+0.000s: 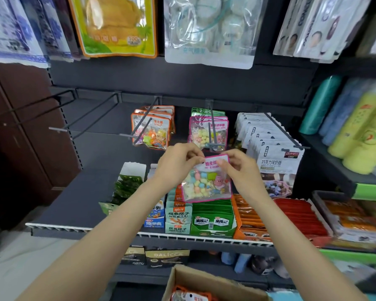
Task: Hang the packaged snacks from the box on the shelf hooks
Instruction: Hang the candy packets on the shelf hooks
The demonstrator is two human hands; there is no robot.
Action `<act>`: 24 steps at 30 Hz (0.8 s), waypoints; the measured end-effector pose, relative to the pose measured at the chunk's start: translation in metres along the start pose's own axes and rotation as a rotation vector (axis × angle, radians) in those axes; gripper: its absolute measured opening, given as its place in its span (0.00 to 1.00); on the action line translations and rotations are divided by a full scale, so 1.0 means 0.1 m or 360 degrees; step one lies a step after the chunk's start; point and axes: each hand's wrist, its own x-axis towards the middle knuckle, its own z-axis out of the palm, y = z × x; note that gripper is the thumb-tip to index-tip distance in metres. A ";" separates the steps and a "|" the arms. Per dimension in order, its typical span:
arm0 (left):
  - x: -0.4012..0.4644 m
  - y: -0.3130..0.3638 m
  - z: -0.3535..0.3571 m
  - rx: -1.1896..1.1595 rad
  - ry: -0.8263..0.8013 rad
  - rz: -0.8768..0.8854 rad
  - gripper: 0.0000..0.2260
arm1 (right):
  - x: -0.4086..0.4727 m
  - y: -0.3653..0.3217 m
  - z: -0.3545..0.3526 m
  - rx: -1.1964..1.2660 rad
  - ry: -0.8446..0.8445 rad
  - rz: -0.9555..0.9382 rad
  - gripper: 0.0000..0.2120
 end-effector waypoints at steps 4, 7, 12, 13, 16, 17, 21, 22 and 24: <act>0.01 0.03 0.04 -0.0243 0.0190 -0.0064 0.01 | 0.06 -0.02 -0.01 0.0057 0.0187 0.0065 0.02; 0.05 -0.04 0.02 -0.0268 0.0265 -0.0207 0.02 | 0.11 -0.02 0.00 0.0056 0.0259 0.0080 0.02; 0.08 -0.03 0.05 -0.0229 0.0332 -0.0234 0.03 | 0.17 0.00 0.01 -0.0075 0.0368 0.0075 0.01; 0.09 -0.02 0.06 -0.0234 0.0350 -0.0225 0.03 | 0.17 0.01 0.01 -0.0100 0.0391 0.0067 0.01; 0.12 -0.03 0.08 -0.0229 0.0384 -0.0224 0.03 | 0.17 0.02 0.01 -0.0148 0.0401 0.0045 0.02; 0.13 -0.04 0.09 -0.0225 0.0392 -0.0232 0.03 | 0.18 0.03 0.02 -0.0174 0.0399 0.0029 0.02; 0.21 -0.09 0.14 -0.0204 0.0443 -0.0235 0.02 | 0.29 0.07 0.03 -0.0332 0.0408 -0.0122 0.08; 0.26 -0.10 0.16 -0.0184 0.0456 -0.0231 0.02 | 0.34 0.08 0.04 -0.0392 0.0421 -0.0159 0.08; 0.39 -0.12 0.20 -0.0157 0.0497 -0.0251 0.01 | 0.46 0.13 0.05 -0.0519 0.0463 -0.0184 0.07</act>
